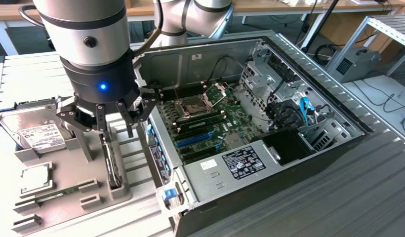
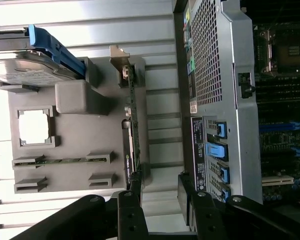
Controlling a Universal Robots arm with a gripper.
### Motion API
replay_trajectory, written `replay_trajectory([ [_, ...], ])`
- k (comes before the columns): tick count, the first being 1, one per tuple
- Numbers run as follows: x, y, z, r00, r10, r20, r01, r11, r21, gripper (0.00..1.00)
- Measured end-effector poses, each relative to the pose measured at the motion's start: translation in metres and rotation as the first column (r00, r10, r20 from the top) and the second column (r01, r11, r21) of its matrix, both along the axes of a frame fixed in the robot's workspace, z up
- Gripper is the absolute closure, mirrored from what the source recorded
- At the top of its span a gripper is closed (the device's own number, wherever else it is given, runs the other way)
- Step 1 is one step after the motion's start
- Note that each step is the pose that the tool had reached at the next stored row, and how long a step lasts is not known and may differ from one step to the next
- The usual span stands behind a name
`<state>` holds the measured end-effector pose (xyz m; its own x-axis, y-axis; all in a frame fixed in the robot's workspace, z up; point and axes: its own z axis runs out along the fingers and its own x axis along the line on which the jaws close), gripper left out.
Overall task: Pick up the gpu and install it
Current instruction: 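Pick up the gpu and move the gpu toward the slot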
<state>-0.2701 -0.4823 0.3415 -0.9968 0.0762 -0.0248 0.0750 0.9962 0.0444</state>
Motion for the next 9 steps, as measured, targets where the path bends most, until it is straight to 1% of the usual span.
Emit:
replay_trajectory([
  [9,0.0000,0.0000,-0.0039,1.0000,0.000,0.0000,0.000,1.0000,0.0000,0.58],
])
